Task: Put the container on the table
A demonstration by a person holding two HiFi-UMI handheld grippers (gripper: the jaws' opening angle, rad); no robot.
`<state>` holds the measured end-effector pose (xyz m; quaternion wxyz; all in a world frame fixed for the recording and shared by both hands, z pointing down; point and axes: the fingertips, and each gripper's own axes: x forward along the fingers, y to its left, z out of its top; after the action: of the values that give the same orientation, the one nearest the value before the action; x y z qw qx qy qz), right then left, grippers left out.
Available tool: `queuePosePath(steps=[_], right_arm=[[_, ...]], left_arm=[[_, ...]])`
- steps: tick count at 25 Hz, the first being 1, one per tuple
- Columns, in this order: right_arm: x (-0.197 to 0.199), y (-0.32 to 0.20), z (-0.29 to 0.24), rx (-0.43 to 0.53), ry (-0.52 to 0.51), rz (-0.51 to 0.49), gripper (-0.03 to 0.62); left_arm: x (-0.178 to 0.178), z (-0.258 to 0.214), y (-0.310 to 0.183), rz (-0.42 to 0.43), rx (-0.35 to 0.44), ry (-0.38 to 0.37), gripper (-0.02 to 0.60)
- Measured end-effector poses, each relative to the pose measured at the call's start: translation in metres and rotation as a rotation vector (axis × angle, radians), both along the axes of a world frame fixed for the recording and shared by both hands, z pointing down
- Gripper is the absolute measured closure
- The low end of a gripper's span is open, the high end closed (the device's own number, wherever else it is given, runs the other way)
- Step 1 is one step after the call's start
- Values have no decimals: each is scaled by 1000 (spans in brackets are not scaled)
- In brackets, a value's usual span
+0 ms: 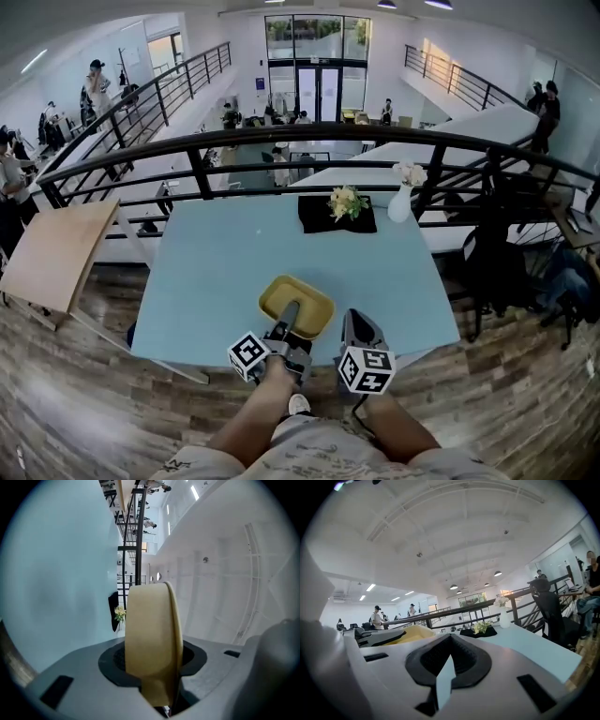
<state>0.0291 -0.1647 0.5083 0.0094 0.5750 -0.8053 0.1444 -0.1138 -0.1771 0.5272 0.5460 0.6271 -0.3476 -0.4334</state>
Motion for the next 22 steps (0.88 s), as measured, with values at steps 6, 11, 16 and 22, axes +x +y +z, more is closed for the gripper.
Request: queuePosePath(steps=[6,11,16,22], right_arm=[[-8,-57,-6,-2,-24,21,591],[-7,-87,2,-34,-21,14,592],[-5,-122,2,-48,-9,-18,592],[7,-157,0,-40,-1,-32,591]], left_arm=[[-9,-5,-56,20,-3,-39,407],[-6,3,-86,24,-36,-35,407],[-1,5,-119,9,-50,-7,407],[13,16,-154,9,-82,-36,407]])
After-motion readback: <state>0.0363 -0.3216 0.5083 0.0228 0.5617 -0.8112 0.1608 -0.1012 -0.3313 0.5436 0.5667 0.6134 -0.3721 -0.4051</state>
